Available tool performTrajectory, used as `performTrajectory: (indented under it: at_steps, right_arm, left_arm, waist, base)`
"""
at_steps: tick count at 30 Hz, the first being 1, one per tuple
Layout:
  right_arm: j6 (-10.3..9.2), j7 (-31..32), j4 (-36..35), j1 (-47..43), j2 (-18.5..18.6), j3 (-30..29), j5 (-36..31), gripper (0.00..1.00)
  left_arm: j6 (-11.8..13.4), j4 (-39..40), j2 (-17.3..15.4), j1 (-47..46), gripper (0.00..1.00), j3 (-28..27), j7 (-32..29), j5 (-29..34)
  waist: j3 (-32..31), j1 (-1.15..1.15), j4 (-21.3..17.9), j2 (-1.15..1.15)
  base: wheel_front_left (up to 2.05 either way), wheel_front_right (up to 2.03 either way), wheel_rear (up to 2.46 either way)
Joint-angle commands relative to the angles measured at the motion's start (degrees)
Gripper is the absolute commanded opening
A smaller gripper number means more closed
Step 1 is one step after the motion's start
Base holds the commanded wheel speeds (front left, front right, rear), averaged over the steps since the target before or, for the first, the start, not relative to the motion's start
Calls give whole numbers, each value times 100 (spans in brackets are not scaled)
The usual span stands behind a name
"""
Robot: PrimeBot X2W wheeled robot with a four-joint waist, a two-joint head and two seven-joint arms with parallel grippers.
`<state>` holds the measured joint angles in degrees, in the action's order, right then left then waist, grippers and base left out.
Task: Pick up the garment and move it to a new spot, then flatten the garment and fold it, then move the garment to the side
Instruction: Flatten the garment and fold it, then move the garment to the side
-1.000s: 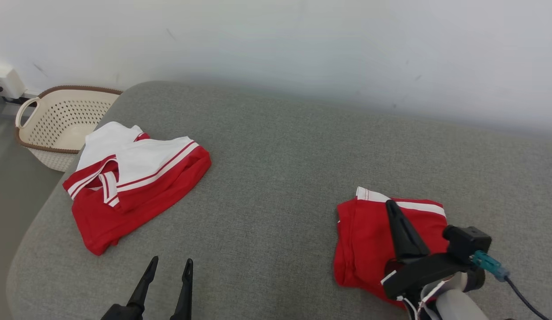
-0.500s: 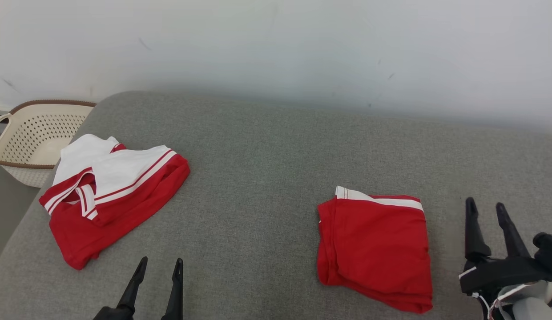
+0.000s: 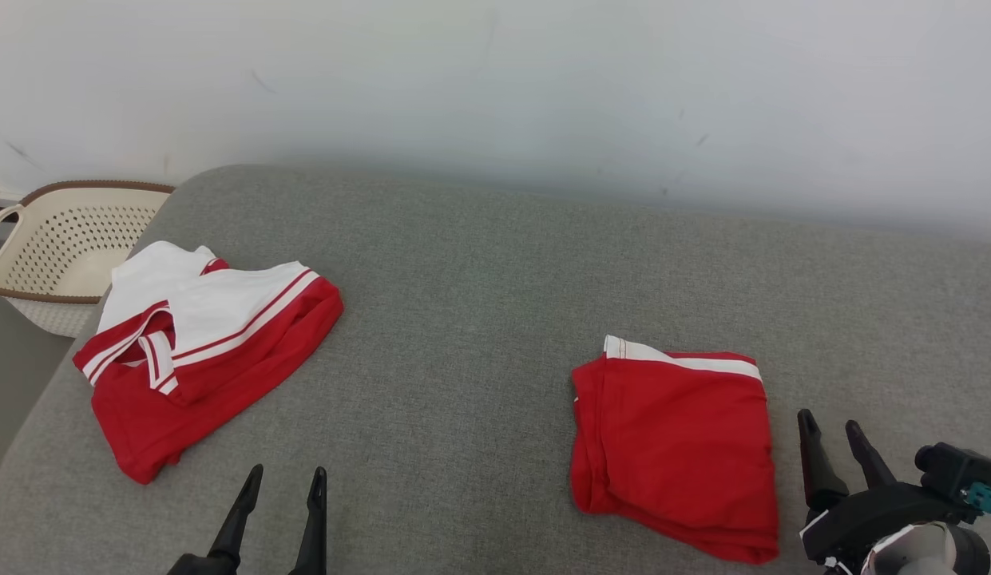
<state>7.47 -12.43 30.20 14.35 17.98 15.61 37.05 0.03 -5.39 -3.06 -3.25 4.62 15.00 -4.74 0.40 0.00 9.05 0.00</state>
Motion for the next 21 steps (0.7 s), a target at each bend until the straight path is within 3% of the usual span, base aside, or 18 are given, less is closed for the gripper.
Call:
performTrajectory:
  at_steps: [1,21]
  right_arm:
    - [5,8,30,72,72,108,105,100]
    - [5,877,1029,607,348,1699,1841,100]
  left_arm:
    - [-17,-22,-12,68,100,3,27,-1]
    - [-20,-60,4,6,100,58,27,-44]
  waist:
    - [5,0,16,0]
    - [75,0,237,0]
  base:
    - [0,0,0]
    - [0,0,0]
